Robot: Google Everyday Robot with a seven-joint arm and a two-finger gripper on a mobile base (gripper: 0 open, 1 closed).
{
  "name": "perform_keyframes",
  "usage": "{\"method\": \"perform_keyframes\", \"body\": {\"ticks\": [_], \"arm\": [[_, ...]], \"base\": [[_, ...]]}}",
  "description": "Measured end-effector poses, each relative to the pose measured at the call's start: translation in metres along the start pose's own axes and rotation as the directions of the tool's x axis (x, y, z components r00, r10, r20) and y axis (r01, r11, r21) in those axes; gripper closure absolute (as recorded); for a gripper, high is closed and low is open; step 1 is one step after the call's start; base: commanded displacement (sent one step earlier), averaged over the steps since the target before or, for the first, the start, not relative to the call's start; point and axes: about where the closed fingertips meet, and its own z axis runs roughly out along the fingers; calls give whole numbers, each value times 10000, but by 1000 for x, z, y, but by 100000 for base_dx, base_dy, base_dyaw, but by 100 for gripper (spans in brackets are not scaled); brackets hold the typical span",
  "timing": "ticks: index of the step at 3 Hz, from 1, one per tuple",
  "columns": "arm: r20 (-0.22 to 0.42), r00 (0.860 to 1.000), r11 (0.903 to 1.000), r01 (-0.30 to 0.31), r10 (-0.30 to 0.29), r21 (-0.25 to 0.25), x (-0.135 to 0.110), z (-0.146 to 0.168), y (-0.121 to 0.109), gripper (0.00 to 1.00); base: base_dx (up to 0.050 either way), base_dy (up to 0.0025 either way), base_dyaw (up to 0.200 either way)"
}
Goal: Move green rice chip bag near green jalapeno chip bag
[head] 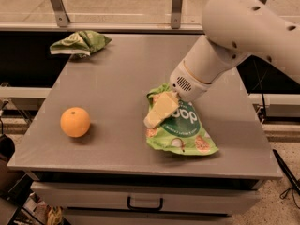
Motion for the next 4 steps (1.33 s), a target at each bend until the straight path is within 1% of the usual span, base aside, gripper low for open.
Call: {"method": "perform_keyframes", "body": {"ticks": [2, 3, 4], "arm": [[-2, 10000, 10000, 24, -24, 9, -1, -2, 2, 89], [-4, 10000, 10000, 43, -43, 14, -1, -2, 3, 100], [-1, 10000, 9999, 21, -21, 101, -6, -7, 1, 100]], "base": [[0, 0, 0], [0, 0, 0], [0, 0, 0]]}}
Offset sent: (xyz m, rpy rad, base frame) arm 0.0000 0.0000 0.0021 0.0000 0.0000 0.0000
